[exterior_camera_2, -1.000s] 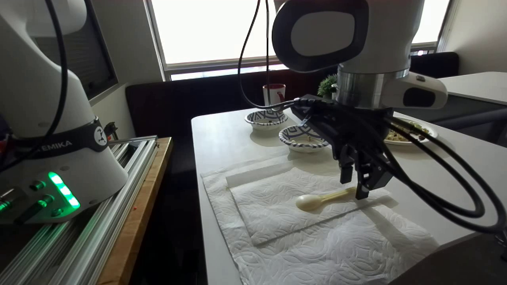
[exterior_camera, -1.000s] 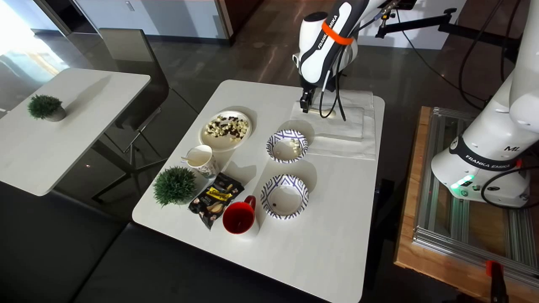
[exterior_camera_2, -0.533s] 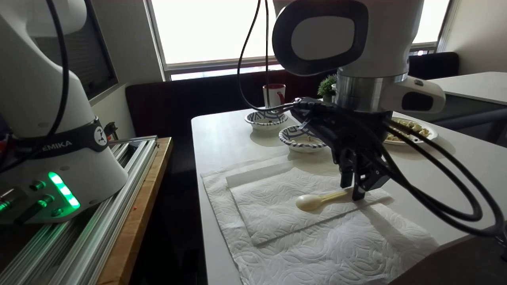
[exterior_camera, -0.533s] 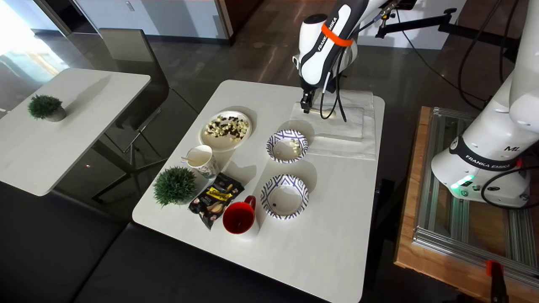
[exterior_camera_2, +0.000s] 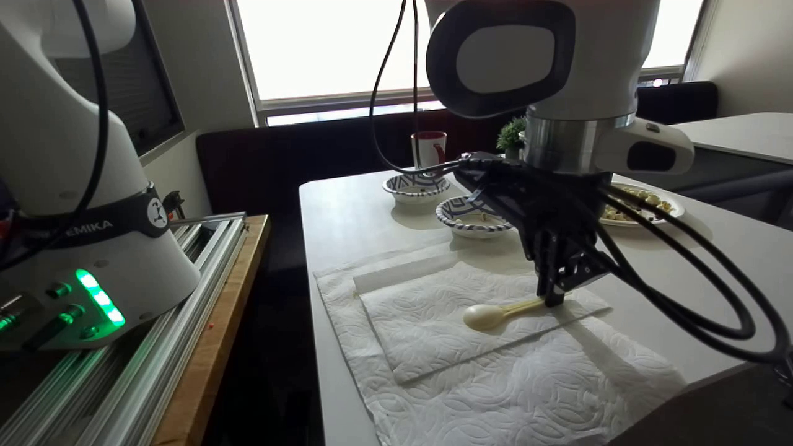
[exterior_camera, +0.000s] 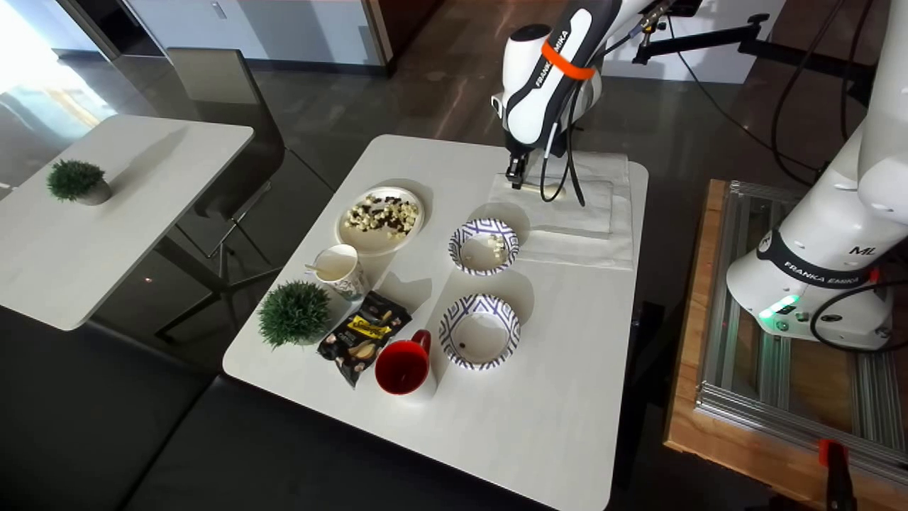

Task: Take the plastic spoon off of the paper towel

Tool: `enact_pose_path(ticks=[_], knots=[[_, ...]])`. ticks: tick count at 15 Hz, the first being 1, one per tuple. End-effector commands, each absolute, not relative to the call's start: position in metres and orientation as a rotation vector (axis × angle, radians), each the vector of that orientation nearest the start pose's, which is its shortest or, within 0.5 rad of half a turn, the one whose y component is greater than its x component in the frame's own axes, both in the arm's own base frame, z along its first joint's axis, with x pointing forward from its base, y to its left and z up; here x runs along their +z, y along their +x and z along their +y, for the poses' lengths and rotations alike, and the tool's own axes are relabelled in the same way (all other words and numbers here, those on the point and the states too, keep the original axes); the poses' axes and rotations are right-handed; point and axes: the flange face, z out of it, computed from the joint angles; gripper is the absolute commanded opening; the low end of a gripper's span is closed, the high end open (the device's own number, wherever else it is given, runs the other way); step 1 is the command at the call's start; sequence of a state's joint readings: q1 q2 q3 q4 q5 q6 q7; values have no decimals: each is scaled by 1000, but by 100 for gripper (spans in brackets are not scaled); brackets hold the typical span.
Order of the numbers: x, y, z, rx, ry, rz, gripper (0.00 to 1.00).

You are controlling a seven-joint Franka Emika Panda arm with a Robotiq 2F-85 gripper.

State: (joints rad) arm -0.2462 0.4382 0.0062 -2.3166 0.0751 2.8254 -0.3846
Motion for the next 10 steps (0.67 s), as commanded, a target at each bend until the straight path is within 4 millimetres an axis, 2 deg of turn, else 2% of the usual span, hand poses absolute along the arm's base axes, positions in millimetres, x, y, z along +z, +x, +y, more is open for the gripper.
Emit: enact_pose_path(ticks=[1, 5, 10], knots=[[168, 513, -124, -157, -3133, -154, 7], [188, 530, -116, -209, -3119, -141, 6], [219, 573, -113, -301, -3107, -10, 6]])
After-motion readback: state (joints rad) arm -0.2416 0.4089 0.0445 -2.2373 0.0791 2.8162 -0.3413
